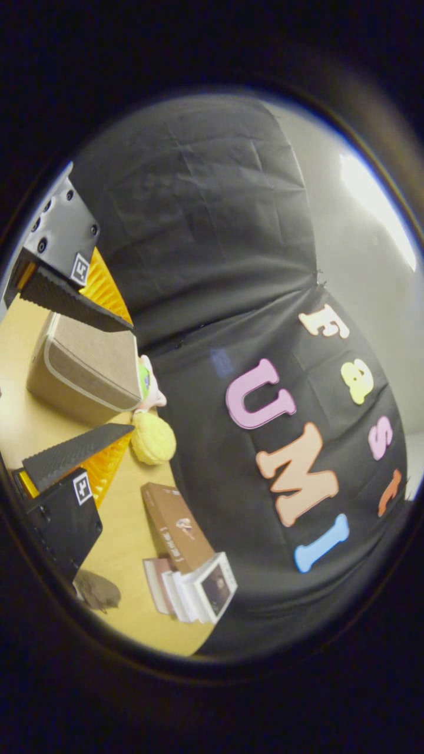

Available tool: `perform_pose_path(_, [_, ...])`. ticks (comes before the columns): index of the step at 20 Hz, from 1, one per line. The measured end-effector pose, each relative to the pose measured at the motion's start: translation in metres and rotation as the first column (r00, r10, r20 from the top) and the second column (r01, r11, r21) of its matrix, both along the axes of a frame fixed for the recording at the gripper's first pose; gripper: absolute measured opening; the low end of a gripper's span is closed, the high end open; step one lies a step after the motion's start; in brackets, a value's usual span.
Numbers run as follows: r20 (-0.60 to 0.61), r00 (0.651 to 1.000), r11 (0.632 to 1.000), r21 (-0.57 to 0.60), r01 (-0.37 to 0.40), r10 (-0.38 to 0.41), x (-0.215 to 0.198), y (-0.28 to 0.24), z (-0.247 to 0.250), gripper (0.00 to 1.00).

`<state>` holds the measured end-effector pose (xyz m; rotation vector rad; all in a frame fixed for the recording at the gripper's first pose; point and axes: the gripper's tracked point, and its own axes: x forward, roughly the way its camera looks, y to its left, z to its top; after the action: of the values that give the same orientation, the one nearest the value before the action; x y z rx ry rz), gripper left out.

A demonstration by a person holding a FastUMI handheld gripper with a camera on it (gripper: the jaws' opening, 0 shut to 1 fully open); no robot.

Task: Open the storage box then place both shoes into the box .Put the left shoe in first, then the right shoe, with the right side of both shoes facing outward in a uniform manner.

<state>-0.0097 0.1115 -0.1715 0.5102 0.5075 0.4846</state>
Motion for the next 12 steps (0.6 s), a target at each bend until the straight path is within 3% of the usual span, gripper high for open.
perform_pose_path(6, [-0.216,0.976,0.989,0.15,-0.008,0.04,-0.005,0.018,-0.047,0.98])
perform_pose_path(12, [-0.396,0.908,0.951,0.309,-0.012,0.14,-0.026,0.048,-0.084,0.98])
